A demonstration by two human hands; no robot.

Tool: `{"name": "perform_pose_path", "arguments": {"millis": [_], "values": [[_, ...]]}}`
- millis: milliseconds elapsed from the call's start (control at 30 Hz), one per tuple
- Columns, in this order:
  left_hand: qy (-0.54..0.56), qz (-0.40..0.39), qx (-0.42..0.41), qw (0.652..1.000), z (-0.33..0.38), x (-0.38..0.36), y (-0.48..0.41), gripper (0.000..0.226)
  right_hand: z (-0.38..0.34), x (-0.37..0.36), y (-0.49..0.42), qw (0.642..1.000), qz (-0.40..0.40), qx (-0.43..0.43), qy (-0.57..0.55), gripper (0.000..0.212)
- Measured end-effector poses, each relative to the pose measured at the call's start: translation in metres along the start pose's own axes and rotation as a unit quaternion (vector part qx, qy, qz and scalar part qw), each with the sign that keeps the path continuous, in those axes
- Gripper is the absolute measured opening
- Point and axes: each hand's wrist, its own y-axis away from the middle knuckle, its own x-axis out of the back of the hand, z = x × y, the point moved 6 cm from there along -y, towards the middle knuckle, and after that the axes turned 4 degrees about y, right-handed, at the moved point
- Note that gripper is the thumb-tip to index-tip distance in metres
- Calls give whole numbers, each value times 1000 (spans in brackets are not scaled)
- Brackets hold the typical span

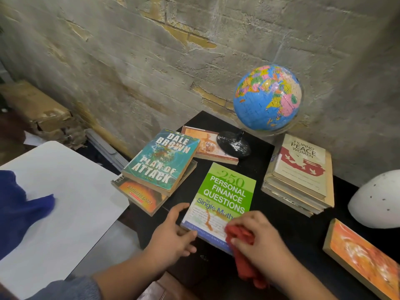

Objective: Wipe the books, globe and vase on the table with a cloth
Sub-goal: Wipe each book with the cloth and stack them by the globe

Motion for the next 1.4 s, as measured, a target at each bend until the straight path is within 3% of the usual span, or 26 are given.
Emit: {"name": "perform_pose_path", "arguments": {"millis": [67, 200, 367, 500, 667, 767, 900, 1033, 1167, 1300, 1400], "values": [[-64, -15, -20, 998, 7, 0, -1, 62, 0, -9, -3, 1000, -15, 15, 20, 23], [-82, 0, -5, 997, 12, 2, -9, 55, 2, 3, -18, 997, 45, -15, 58, 18], [-147, 3, -28, 989, 16, 7, -17, 53, -3, 0, -23, 993, -56, 49, 87, 21], [-172, -11, -20, 985, 19, 8, -22, 56, -3, 7, -30, 992, -16, 29, 118, 24], [-208, -39, -15, 977, 23, 8, -23, 70, -4, 3, -35, 987, -86, 48, 125, 24], [-216, -46, -7, 975, 23, 7, -26, 73, -7, 7, -43, 989, -32, 29, 139, 22], [-219, -47, -4, 975, 19, 8, -28, 74, -10, -3, -45, 985, -103, 71, 118, 21], [-222, -47, -1, 974, 16, 8, -30, 74, -7, 7, -55, 989, -35, 38, 139, 20], [-215, -44, 3, 976, 14, 8, -30, 73, -13, -3, -56, 985, -96, 76, 125, 18], [-209, -45, 9, 977, 12, 9, -31, 73, -14, 2, -65, 986, -58, 55, 145, 17], [-209, -46, 7, 977, 13, 9, -30, 73, -18, -6, -63, 984, -94, 81, 129, 18]]}}
